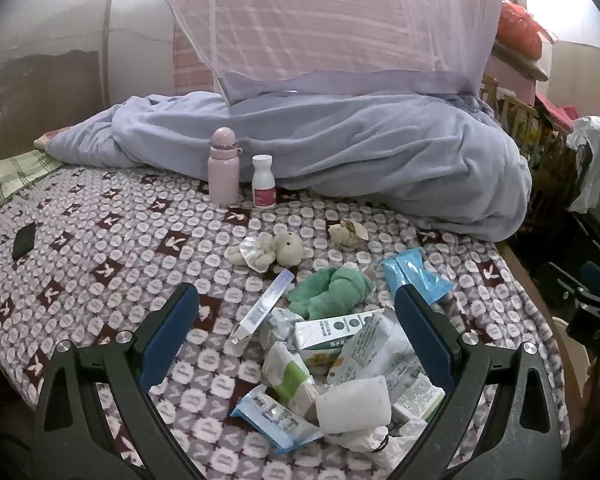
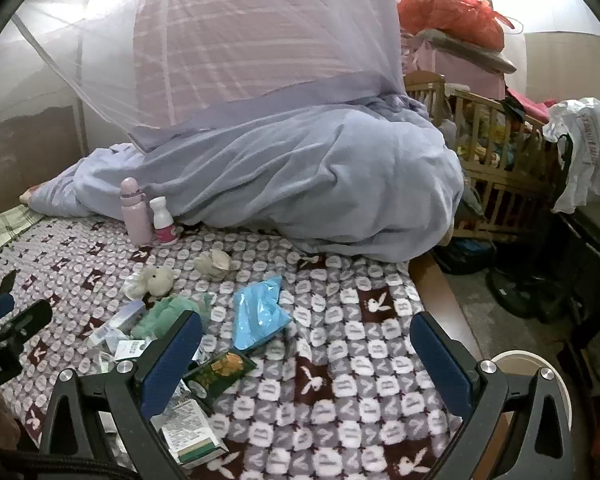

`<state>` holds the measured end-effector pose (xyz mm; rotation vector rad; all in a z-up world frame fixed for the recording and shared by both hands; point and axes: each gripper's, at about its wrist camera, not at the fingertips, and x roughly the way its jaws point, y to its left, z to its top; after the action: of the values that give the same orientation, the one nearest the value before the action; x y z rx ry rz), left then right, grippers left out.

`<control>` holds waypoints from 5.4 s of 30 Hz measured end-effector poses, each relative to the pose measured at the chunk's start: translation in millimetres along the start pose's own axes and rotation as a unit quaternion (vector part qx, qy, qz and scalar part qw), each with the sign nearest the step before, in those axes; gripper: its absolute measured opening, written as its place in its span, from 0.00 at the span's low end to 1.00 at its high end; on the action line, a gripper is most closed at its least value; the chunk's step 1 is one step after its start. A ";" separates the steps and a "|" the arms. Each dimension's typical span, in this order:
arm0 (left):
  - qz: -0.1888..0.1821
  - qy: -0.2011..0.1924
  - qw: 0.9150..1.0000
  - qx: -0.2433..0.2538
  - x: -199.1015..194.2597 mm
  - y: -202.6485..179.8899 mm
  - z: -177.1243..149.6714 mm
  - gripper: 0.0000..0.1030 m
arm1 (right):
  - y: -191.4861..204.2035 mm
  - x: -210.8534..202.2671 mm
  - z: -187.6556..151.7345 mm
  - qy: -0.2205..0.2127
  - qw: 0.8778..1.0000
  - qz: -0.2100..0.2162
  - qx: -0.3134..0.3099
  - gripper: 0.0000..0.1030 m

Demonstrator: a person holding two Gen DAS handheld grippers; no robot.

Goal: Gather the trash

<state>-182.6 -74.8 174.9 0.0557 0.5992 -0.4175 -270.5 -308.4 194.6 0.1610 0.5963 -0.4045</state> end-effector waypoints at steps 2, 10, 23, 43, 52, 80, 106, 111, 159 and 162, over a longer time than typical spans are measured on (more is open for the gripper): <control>0.000 0.000 1.000 0.000 0.1 0.3 0.3 0.95 | 0.8 -1.6 0.7 -0.002 1.000 0.003 0.000 1.00; -0.003 0.001 1.000 -0.002 0.4 0.2 1.6 0.95 | 4.6 -3.2 0.9 -0.003 1.000 0.007 -0.001 1.00; 0.001 -0.002 1.000 -0.001 0.5 1.9 1.6 0.95 | 5.5 -3.3 -2.4 0.001 1.000 0.013 -0.003 1.00; 0.014 -0.004 1.000 0.005 7.1 4.6 -0.7 0.95 | 11.6 3.5 -5.2 0.010 1.000 0.014 -0.014 1.00; 0.016 -0.001 1.000 0.004 9.8 3.3 -4.7 0.95 | 12.0 8.4 -7.3 0.016 1.000 0.014 -0.018 1.00; 0.014 0.060 0.998 0.019 30.9 34.1 -26.1 0.95 | 22.5 53.9 -34.5 0.133 0.987 0.049 -0.070 1.00; -0.149 0.172 0.957 0.179 65.7 -28.8 -73.0 0.60 | 28.0 145.9 -46.5 0.255 0.954 0.158 0.007 0.62; -0.155 0.174 0.954 0.187 68.2 -33.1 -72.9 0.40 | 39.4 172.1 -51.5 0.283 0.940 0.188 0.040 0.60; -0.290 0.197 0.912 0.214 51.5 -320.8 -53.4 0.31 | -273.0 11.8 -80.3 0.176 0.970 0.004 0.165 0.21; -0.303 0.208 0.904 0.218 56.1 -344.1 -60.1 0.31 | -295.6 6.3 -92.7 0.180 0.967 -0.014 0.179 0.21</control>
<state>-309.7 -399.9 117.5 0.4025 0.9357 -1.1642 -435.8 -555.0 105.8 0.5824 0.8812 -0.5143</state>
